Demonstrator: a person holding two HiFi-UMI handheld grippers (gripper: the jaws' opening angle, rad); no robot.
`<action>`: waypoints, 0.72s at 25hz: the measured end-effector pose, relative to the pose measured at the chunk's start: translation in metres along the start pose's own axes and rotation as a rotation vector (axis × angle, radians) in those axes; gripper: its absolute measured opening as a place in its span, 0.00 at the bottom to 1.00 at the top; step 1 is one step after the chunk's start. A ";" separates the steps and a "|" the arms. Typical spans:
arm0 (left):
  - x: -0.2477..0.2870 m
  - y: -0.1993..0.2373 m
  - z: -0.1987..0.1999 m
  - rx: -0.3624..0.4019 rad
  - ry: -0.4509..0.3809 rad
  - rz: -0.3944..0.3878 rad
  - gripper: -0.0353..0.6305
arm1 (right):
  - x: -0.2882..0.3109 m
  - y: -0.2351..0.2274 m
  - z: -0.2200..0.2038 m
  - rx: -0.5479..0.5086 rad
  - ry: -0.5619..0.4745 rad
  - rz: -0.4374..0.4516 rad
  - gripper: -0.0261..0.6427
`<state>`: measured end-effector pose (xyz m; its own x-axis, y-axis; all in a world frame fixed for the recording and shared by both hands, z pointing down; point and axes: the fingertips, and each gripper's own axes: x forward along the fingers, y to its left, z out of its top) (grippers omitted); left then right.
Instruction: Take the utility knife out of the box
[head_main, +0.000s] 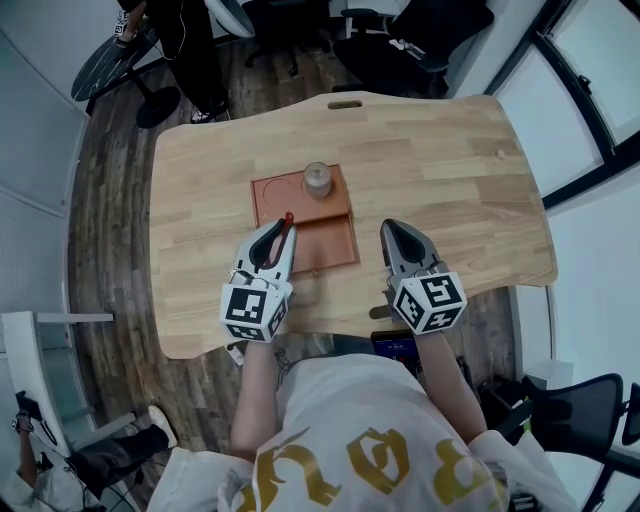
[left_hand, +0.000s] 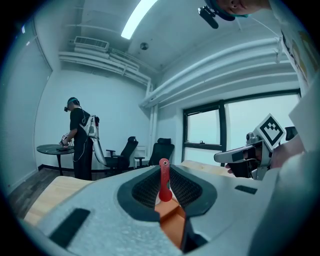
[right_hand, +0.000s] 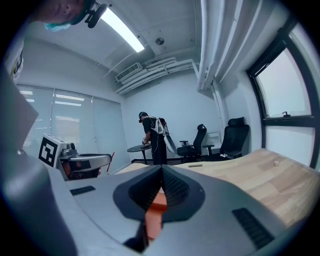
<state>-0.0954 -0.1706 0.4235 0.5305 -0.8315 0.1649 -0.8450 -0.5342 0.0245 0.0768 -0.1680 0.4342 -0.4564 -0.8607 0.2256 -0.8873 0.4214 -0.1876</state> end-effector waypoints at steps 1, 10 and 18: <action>0.001 0.000 -0.001 -0.003 0.001 -0.001 0.14 | 0.000 -0.001 -0.001 0.001 0.002 0.000 0.06; 0.007 0.000 -0.008 -0.022 0.014 -0.015 0.14 | 0.004 -0.006 -0.004 0.002 0.016 -0.007 0.06; 0.009 0.004 -0.011 -0.020 0.019 -0.022 0.14 | 0.009 -0.005 -0.006 -0.001 0.021 -0.008 0.06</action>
<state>-0.0945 -0.1783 0.4358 0.5475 -0.8165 0.1833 -0.8345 -0.5488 0.0484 0.0771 -0.1762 0.4426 -0.4506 -0.8578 0.2473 -0.8910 0.4148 -0.1848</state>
